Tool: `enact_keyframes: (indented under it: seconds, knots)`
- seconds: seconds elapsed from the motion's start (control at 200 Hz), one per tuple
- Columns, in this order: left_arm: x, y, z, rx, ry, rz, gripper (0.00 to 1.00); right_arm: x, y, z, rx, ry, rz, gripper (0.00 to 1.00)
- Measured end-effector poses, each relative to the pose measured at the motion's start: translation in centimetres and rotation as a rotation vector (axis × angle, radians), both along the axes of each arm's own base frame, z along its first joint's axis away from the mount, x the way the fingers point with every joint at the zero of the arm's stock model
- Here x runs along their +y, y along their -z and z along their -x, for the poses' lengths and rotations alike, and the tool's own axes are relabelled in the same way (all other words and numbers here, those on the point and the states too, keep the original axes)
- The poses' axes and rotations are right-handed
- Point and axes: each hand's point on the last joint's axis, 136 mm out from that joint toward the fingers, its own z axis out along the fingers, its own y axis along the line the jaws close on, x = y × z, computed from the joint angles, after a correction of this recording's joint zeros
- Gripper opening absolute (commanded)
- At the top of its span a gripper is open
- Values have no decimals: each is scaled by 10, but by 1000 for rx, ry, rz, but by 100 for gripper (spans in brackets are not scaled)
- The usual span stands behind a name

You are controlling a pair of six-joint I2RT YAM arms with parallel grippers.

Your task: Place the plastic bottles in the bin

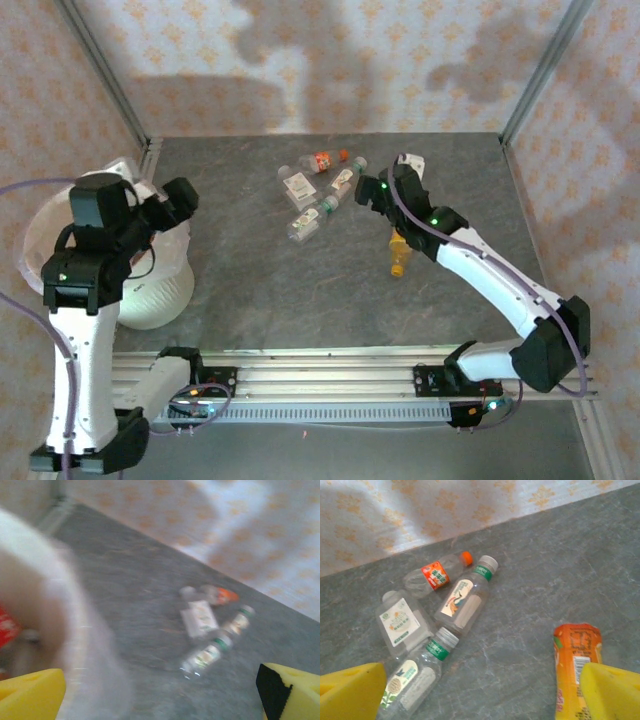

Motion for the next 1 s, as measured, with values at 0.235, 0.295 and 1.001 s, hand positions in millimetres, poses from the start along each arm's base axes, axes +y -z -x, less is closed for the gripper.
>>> enact_keyframes:
  seconds: [0.235,0.295,1.001]
  knots:
    - [-91,-13,-36,-9,287,-27,99,-20,5,11,7,33,16,99]
    - [-112,-8,-48,8,327,-43,99,-25,6,15,5,39,19,99]
    - [-261,162,-158,391,539,-332,100,-69,6,39,-24,110,27,99]
